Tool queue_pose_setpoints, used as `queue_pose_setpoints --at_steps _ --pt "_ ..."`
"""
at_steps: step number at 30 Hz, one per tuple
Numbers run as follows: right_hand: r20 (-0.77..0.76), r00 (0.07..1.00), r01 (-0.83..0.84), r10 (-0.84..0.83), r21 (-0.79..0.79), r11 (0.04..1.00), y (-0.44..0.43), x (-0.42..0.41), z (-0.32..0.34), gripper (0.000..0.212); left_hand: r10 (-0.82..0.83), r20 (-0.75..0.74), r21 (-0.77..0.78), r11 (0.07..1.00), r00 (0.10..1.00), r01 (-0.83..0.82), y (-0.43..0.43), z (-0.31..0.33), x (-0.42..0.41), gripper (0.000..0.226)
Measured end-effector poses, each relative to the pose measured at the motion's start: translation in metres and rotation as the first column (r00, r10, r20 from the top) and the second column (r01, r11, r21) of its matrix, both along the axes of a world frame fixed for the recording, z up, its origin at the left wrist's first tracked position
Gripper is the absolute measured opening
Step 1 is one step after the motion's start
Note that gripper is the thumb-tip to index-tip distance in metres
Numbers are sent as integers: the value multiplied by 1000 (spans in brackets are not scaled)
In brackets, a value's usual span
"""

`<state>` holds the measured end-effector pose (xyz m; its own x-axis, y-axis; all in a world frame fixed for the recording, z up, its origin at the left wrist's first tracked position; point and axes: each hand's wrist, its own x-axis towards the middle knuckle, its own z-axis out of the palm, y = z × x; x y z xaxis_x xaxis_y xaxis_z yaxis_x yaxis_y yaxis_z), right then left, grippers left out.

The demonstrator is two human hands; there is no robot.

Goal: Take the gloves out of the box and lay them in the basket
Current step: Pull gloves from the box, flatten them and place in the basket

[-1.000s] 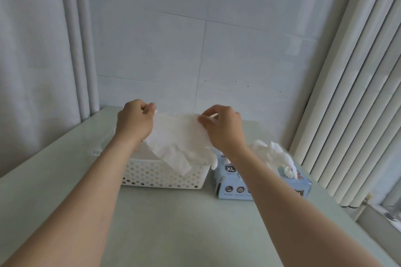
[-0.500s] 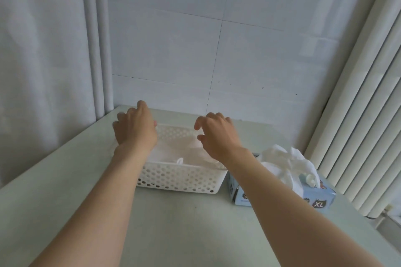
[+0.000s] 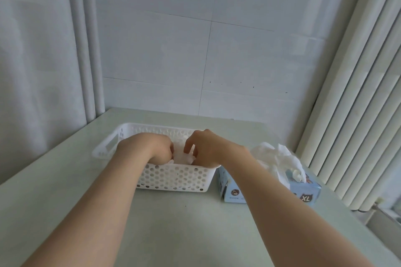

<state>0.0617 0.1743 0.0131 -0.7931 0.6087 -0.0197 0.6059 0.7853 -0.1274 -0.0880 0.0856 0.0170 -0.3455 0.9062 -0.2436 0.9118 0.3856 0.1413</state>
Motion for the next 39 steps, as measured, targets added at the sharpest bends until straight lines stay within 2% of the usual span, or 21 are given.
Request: queue_pose_setpoints --at_steps 3,5,8,10,13,16,19,21,23,26,28,32,37,39 --pt "-114 993 -33 31 -11 999 0 6 -1 36 2 -64 22 1000 998 -1 1 0 2 45" --pt "-259 964 -65 66 12 998 -2 14 -4 34 -3 -92 100 995 996 12 1 2 7 46" --pt "-533 843 -25 80 110 994 -6 34 -14 30 -7 -84 327 944 996 34 4 8 17 43" --pt "-628 773 60 86 208 976 -6 51 -25 29 -70 -47 479 874 996 84 7 11 29 46" --pt "-665 747 292 2 330 898 1 83 -39 31 -212 -33 616 765 977 187 11 12 53 49" --pt "-659 728 478 -188 291 829 7 116 -42 25 -304 -85 631 721 949 287 14 6 78 54" --pt "-619 711 521 -333 146 841 10 138 -42 30 -367 -108 593 722 924 356 20 -6 96 55" --pt "-615 698 516 -366 78 853 12 144 -46 36 -398 -148 586 702 905 404 22 -14 108 42" --pt "-619 691 526 -372 78 847 14 146 -51 30 -396 -211 574 689 894 441 23 -20 121 26" --pt "-627 673 554 -392 77 829 17 146 -54 17 -355 -290 577 677 889 458 23 -29 133 29" --pt "-691 611 536 -387 0 844 20 147 -55 15 -338 -293 597 665 894 447 25 -34 135 27" --pt "-852 403 486 -335 -111 867 21 152 -54 13 -277 -279 662 639 919 393 24 -37 138 22" --pt "-921 273 537 -279 -94 838 16 155 -47 11 -222 -314 721 576 923 384 27 -41 138 17" --pt "-947 214 556 -238 -82 827 15 155 -46 11 -230 -315 764 514 921 390 28 -42 140 8"
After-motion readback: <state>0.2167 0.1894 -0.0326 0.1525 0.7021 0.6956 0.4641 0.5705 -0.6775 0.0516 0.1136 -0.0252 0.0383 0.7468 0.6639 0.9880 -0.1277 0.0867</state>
